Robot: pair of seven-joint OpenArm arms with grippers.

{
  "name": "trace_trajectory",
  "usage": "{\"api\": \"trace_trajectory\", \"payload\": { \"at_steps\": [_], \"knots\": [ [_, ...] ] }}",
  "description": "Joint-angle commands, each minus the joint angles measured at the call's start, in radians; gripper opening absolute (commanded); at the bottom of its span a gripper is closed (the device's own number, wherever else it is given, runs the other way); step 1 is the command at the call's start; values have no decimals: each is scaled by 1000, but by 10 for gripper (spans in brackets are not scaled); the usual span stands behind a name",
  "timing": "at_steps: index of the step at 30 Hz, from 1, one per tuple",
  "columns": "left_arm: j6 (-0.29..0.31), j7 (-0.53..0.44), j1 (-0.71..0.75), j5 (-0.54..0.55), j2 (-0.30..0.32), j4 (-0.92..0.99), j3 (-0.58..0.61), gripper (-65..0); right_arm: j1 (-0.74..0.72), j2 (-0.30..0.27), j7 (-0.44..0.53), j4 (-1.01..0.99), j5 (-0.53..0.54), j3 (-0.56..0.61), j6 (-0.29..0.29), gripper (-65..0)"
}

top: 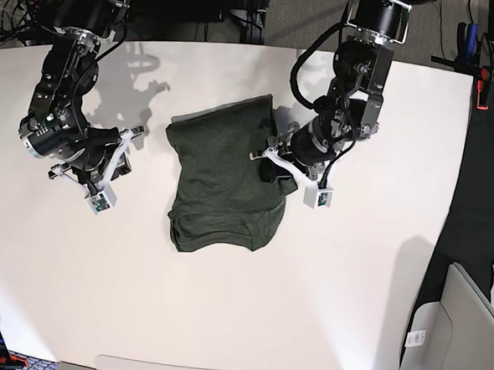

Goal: Fold the T-shirt properly

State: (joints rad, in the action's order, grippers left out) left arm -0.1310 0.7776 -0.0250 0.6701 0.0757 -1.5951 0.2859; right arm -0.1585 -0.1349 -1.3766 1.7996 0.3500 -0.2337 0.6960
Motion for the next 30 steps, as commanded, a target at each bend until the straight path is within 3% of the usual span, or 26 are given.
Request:
{"api": "trace_trajectory", "payload": {
  "at_steps": [1, 9, 26, 30],
  "knots": [
    [8, -22, -17, 15, -1, -17, -1, -455, -19, -9, 15, 19, 13, -3, 2, -542],
    [9, -17, -17, 23, 2, -27, -1, -627, -19, -9, 15, 19, 13, -3, 2, -542],
    [9, -14, 56, 49, 6, -198, -4, -629, -22, -9, 15, 19, 13, -3, 2, -542],
    [8, -14, 101, 49, 34, -290, -6, -629, -22, -9, 15, 19, 13, -3, 2, -542]
  ]
}}
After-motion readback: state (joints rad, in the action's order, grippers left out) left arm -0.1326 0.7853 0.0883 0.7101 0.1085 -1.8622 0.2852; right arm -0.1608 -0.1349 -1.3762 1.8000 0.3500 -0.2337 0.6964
